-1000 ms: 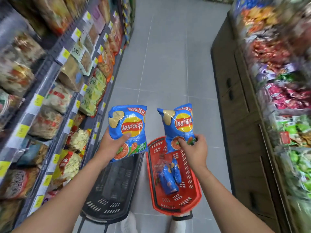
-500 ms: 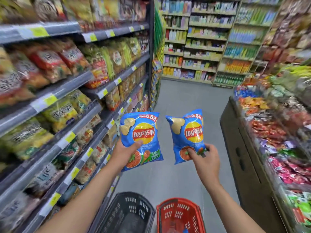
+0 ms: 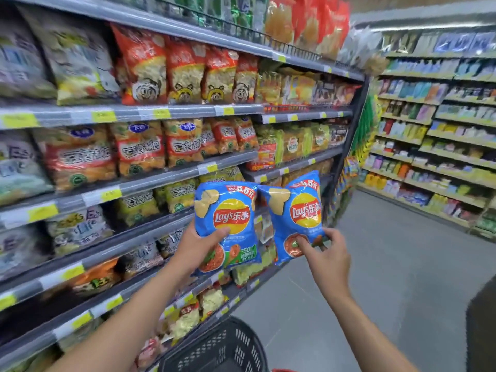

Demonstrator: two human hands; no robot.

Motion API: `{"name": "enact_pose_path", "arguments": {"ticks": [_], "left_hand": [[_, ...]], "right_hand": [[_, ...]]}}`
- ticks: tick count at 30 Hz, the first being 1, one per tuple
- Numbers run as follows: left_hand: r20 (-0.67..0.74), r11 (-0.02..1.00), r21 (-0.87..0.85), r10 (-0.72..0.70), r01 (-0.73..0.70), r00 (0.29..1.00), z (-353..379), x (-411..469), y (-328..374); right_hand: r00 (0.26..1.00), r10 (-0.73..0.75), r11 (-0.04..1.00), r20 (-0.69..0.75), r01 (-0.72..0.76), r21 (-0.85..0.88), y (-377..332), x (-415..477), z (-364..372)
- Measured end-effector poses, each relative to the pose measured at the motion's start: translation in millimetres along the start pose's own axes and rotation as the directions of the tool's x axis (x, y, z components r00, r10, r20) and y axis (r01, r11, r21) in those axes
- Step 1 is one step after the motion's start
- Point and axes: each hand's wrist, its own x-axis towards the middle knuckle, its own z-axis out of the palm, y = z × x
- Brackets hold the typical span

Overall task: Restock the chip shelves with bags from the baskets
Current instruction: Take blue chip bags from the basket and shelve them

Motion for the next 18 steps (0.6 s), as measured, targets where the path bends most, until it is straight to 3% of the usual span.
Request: {"name": "enact_pose_path", "arguments": {"ticks": [10,18], "left_hand": [[-0.308,0.996,0.067,0.074,-0.056,0.949,-137.5,-121.4,51.2],[-0.550,0.991,0.120,0.116,-0.059,0.827,-256.0,-263.3,77.8]], "right_hand": [[0.946,-0.153,0.981,0.284,0.110,0.162,-97.9,-82.4,85.5],[0.841,-0.266,0.946,0.470,0.134,0.296,-192.4,-207.5,146.3]]}}
